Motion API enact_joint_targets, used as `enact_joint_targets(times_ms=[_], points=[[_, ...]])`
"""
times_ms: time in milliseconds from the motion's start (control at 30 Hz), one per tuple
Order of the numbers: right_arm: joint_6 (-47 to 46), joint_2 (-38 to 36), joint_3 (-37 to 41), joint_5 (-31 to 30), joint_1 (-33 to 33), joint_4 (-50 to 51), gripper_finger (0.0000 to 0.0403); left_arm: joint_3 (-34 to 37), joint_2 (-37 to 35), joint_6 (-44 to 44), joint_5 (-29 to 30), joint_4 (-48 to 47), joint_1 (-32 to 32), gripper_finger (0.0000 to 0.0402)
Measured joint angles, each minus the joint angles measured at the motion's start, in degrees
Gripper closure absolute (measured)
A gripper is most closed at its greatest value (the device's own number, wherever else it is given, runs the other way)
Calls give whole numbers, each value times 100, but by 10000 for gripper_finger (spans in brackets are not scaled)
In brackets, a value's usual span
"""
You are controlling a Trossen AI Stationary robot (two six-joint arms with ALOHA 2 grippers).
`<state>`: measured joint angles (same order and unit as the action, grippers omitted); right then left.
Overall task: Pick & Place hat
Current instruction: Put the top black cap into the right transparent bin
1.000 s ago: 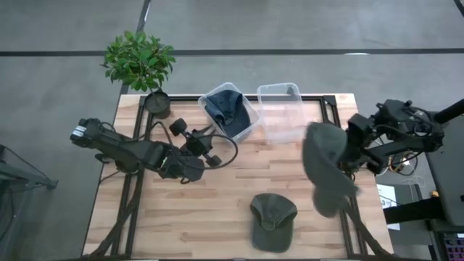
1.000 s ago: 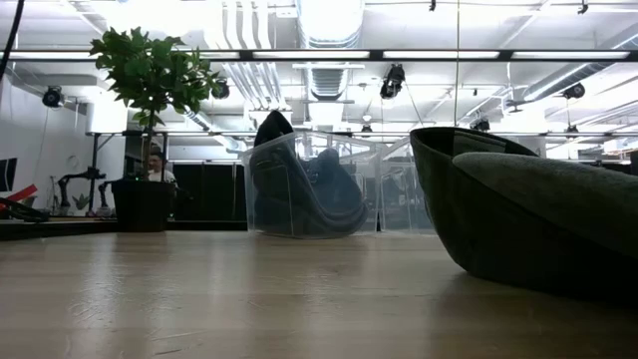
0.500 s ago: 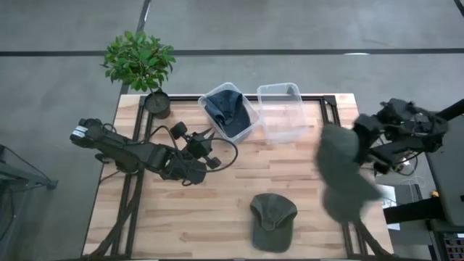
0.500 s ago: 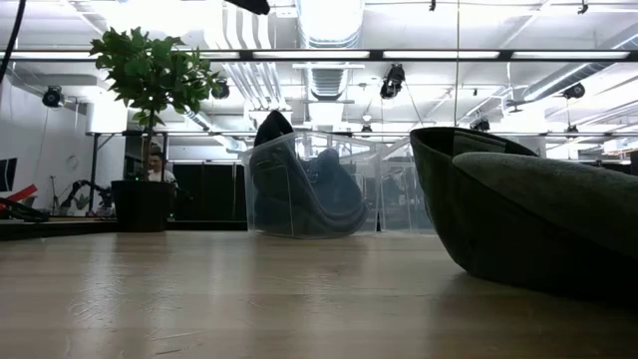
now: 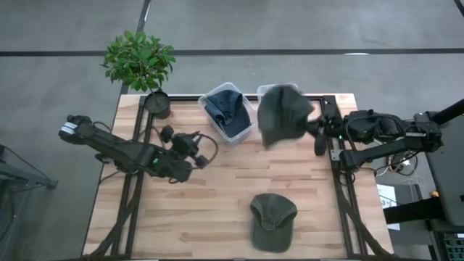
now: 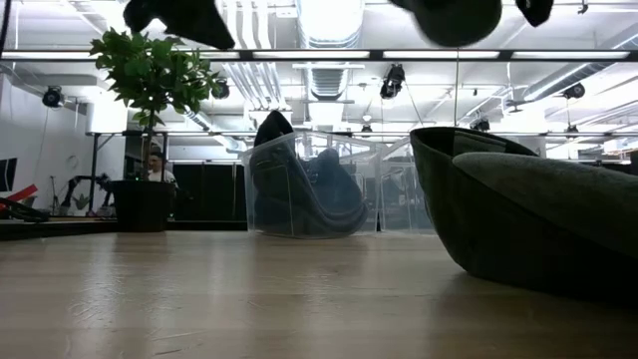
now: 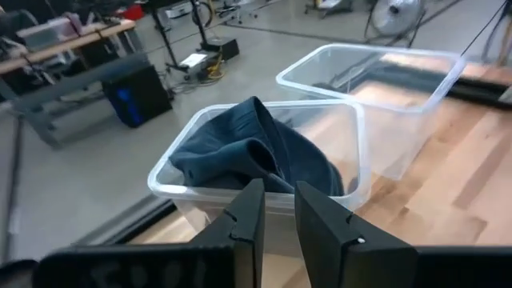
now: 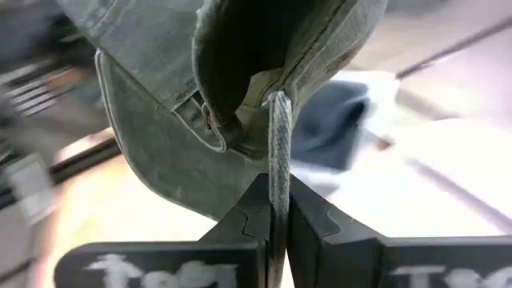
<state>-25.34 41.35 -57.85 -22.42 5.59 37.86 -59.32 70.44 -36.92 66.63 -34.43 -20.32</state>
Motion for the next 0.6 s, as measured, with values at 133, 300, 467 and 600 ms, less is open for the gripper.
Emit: enact_joint_targets(times_ms=[133,300,467,600], points=[[-98,25,-6,-1028,-331,296,390,627,-617,386,-159,810,-36,338],[-455,315,-6,-995,-1058,819,390,1448,-1250,1719,-939,2539,-36,338],[-384,760,-6,-558,-1895,846,390,2273,-1782,2795,-1552,4261,-36,338],[-252,1054,-6,-364,-2577,835,390,2673,-2169,2864,-1624,4607,-41,338]])
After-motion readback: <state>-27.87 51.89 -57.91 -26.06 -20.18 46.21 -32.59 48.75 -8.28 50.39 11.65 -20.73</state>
